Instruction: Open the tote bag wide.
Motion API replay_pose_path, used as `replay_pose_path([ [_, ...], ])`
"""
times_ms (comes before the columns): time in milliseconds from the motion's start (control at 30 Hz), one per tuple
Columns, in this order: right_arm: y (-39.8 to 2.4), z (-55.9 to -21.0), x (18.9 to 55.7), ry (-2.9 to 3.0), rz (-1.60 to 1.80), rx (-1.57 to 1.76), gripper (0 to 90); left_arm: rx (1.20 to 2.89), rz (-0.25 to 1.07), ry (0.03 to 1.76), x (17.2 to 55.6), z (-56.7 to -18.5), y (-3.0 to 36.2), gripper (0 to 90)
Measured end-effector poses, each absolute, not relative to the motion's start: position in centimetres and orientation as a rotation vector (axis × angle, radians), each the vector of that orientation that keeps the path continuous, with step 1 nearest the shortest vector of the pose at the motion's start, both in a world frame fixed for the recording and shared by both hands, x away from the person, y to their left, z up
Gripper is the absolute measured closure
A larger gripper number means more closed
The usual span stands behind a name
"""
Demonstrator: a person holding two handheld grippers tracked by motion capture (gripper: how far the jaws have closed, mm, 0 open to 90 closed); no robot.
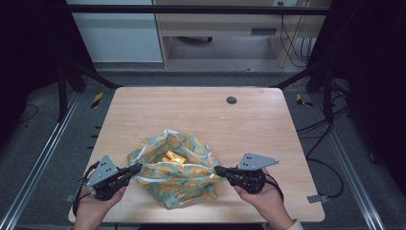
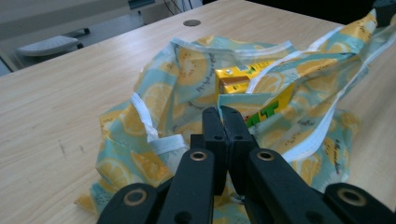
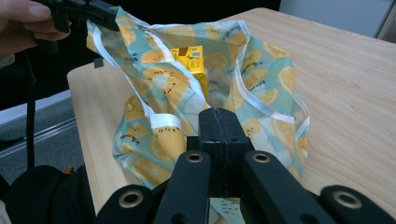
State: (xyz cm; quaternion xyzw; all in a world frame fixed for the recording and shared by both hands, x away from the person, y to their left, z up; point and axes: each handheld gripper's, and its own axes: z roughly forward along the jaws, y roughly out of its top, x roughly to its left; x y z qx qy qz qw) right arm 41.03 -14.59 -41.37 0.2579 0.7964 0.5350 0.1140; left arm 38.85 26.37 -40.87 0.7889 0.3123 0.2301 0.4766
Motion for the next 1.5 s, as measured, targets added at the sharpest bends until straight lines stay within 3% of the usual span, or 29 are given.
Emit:
replay_pose_path([
  [767,-15.7,-43.6,40.2,2.448,1.47,0.756,90.0,2.008,0.427,0.683,38.0,-43.2,25.9,90.0],
  [1067,-15.3,-45.1,40.5,2.539,1.34,0.765,90.0,2.176,0.392,0.647,38.3,-45.0,24.6,90.0],
  [1500,-14.5,-46.3,40.5,2.606,1.243,0.774,89.3,2.345,0.442,0.624,38.6,-46.7,23.1,90.0],
])
